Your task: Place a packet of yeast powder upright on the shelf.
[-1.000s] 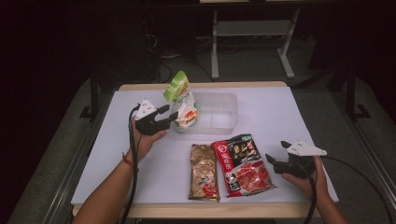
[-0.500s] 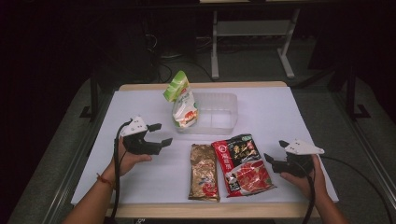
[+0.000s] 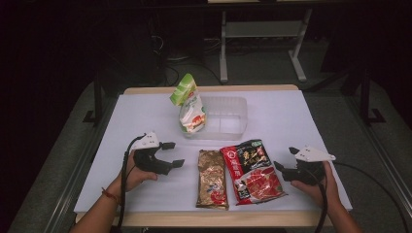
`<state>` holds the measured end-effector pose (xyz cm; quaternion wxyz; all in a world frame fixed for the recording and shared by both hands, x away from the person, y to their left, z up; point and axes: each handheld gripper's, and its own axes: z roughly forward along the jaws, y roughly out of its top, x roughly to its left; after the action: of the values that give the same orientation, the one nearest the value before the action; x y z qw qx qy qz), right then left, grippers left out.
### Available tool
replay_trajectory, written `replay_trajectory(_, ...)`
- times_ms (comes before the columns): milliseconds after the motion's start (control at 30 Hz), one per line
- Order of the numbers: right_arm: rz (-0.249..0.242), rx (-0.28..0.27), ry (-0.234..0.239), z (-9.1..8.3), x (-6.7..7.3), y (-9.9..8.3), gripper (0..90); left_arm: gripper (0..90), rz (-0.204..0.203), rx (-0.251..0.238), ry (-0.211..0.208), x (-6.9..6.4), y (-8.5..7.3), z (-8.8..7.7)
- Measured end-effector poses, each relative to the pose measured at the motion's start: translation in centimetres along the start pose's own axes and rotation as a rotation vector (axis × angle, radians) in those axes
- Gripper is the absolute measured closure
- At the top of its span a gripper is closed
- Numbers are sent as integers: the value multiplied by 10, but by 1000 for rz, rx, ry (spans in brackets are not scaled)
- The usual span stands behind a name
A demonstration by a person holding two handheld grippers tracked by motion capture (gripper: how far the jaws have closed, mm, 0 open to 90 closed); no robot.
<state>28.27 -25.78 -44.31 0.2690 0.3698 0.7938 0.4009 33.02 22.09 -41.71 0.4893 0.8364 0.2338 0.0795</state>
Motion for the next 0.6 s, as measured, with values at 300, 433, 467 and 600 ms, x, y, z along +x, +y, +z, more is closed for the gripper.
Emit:
replay_trajectory(300, -4, 1, -8, -7, 1, -4, 241, 192, -20, 42, -101, -12, 7, 34)
replay_trajectory(433, -7, 6, -8, -6, 2, -4, 241, 175, -48, 45, -125, -10, 12, 44)
replay_trajectory(467, -7, 8, -7, -6, 3, -4, 240, 173, -75, 59, -143, -8, 15, 52)
replay_trajectory(600, -12, 12, -3, -6, 4, -4, 241, 171, -90, 89, -111, -5, 17, 66)
